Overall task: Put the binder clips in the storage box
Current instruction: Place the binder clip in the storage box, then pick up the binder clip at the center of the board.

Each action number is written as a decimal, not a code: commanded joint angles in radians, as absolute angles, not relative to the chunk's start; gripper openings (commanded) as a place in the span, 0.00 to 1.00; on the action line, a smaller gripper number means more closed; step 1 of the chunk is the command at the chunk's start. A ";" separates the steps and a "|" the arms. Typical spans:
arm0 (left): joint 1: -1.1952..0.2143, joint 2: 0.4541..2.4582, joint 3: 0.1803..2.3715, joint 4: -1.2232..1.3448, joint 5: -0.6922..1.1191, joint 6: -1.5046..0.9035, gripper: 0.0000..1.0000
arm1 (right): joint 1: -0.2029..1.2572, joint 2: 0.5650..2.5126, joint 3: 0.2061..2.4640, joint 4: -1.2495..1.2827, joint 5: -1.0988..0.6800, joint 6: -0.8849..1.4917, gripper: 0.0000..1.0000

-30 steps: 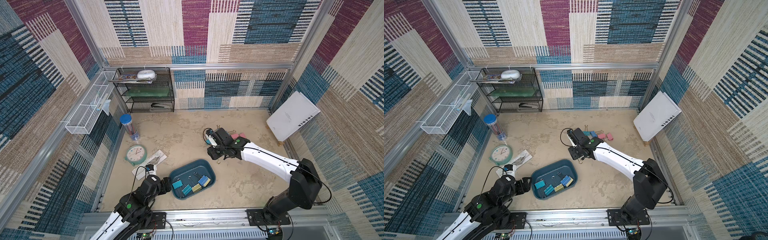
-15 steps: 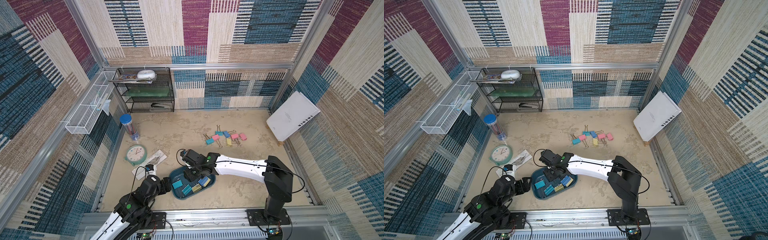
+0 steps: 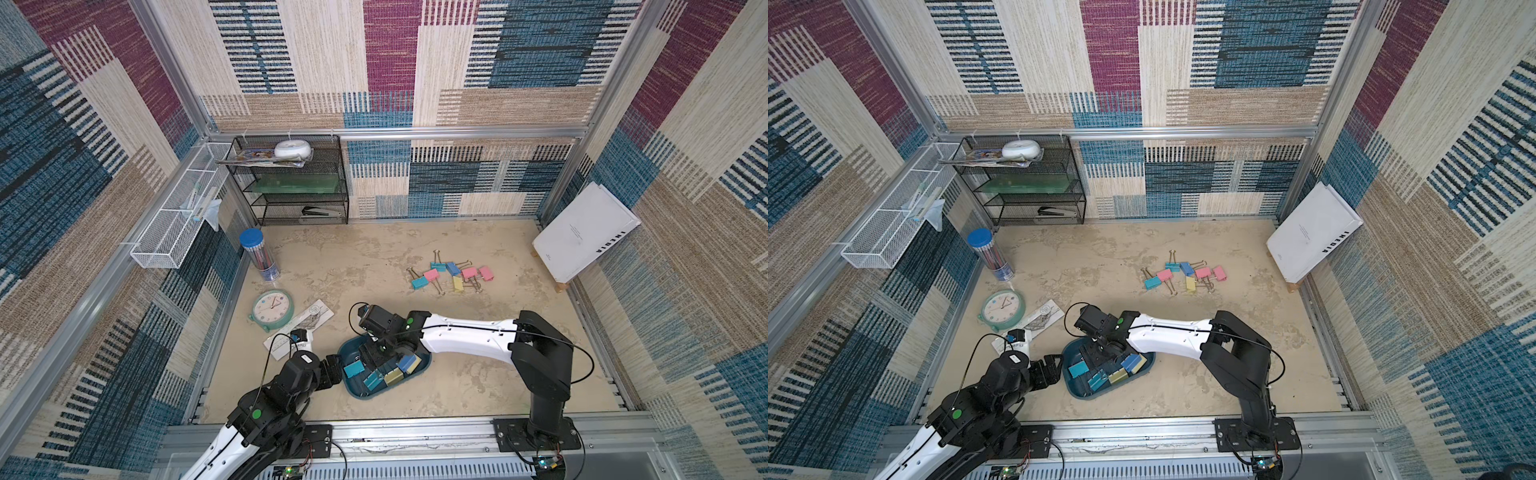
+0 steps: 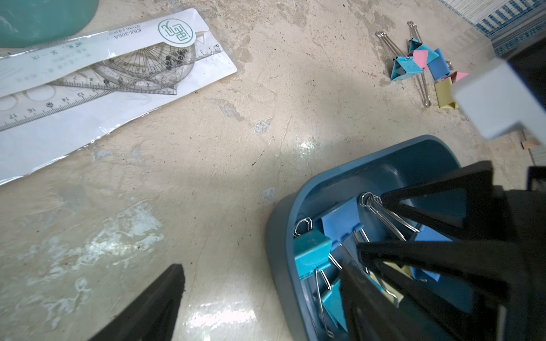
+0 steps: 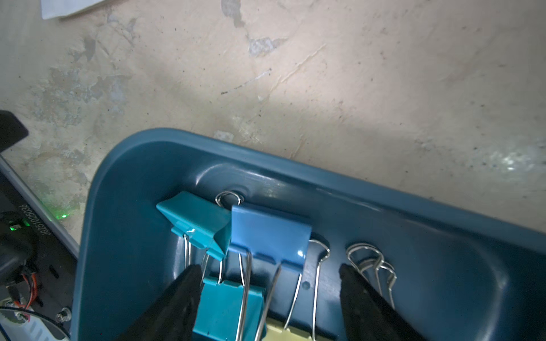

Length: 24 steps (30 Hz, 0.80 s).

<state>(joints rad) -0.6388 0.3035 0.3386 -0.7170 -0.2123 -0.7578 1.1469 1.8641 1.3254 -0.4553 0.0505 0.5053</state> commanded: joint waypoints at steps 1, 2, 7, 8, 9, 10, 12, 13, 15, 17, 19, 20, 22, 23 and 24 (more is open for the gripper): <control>-0.639 0.305 0.336 -0.706 -0.211 -0.749 0.86 | 1.139 1.797 1.336 -0.503 0.146 0.469 0.78; -0.638 0.305 0.337 -0.705 -0.212 -0.750 0.86 | 1.132 1.763 1.335 -0.522 0.177 0.461 0.77; -0.638 0.307 0.337 -0.704 -0.209 -0.749 0.86 | 0.934 1.603 1.280 -0.550 0.199 0.363 0.79; -0.638 0.306 0.336 -0.706 -0.208 -0.750 0.86 | 0.859 1.589 1.263 -0.536 0.170 0.321 0.79; -0.638 0.306 0.337 -0.706 -0.208 -0.749 0.86 | 0.802 1.586 1.254 -0.529 0.169 0.288 0.79; -0.639 0.304 0.337 -0.706 -0.209 -0.750 0.86 | 0.745 1.594 1.256 -0.524 0.180 0.253 0.80; -0.638 0.305 0.337 -0.706 -0.209 -0.750 0.86 | 0.661 1.632 1.283 -0.510 0.157 0.196 0.80; -0.638 0.305 0.336 -0.705 -0.211 -0.751 0.86 | 0.624 1.660 1.304 -0.499 0.140 0.175 0.80; -0.638 0.305 0.336 -0.707 -0.215 -0.751 0.86 | 0.582 1.722 1.345 -0.469 0.131 0.122 0.81; -0.638 0.306 0.337 -0.707 -0.215 -0.751 0.86 | 0.547 1.797 1.398 -0.453 0.133 0.086 0.81; -0.637 0.304 0.337 -0.705 -0.211 -0.749 0.86 | 0.515 1.885 1.463 -0.460 0.100 0.048 0.82; -0.638 0.305 0.336 -0.705 -0.210 -0.748 0.86 | 0.504 1.921 1.492 -0.466 0.106 0.030 0.83; -0.639 0.305 0.336 -0.705 -0.209 -0.748 0.86 | 0.480 1.984 1.539 -0.469 0.084 -0.002 0.84; -0.637 0.305 0.336 -0.706 -0.209 -0.749 0.86 | 0.471 2.003 1.549 -0.462 0.079 -0.016 0.84; -0.639 0.305 0.337 -0.706 -0.211 -0.748 0.86 | 0.463 2.017 1.556 -0.446 0.078 -0.031 0.84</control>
